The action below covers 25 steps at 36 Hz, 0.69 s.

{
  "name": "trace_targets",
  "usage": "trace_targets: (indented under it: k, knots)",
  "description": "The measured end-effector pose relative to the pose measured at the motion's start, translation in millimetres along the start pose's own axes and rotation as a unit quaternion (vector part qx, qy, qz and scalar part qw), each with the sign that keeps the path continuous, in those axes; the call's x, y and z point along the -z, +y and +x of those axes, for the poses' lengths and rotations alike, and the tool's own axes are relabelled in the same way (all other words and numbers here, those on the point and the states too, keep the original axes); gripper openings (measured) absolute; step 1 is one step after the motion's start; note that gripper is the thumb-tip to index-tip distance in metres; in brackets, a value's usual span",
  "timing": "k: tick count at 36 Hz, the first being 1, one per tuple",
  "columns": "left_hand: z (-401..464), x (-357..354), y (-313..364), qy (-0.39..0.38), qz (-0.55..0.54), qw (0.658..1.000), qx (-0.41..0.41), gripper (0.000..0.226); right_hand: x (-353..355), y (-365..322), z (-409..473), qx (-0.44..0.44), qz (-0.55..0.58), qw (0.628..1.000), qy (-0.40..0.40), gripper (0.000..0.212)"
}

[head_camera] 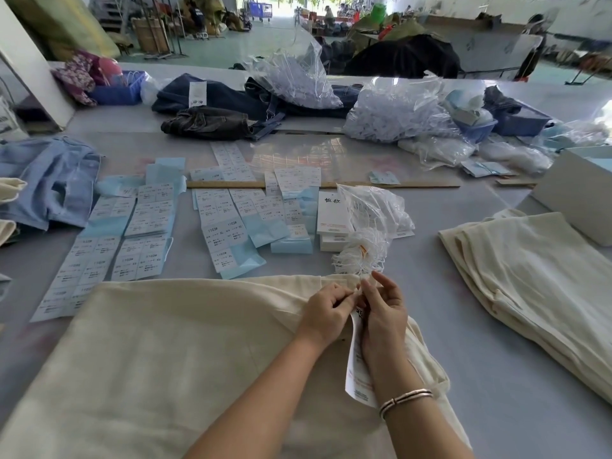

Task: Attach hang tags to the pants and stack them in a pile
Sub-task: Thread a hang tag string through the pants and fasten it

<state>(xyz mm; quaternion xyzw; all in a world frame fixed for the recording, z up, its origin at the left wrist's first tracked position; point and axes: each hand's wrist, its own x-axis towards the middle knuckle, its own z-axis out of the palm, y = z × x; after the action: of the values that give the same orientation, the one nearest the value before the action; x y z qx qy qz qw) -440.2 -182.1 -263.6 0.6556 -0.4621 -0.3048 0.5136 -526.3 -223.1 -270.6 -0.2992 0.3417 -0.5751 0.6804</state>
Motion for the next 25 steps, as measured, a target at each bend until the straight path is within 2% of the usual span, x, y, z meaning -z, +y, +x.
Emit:
trace_targets:
  k: [16, 25]
  knots:
    - [-0.7, 0.4, 1.0, 0.008, 0.006, 1.000, 0.013, 0.020, 0.2, 2.6, -2.3, 0.037, -0.042, 0.998, 0.012, 0.017]
    - [-0.1, -1.0, -1.7, 0.015, -0.005, 1.000, 0.008, 0.016, -0.5, 3.0, -3.9, 0.043, -0.068, 0.997, 0.019, 0.019]
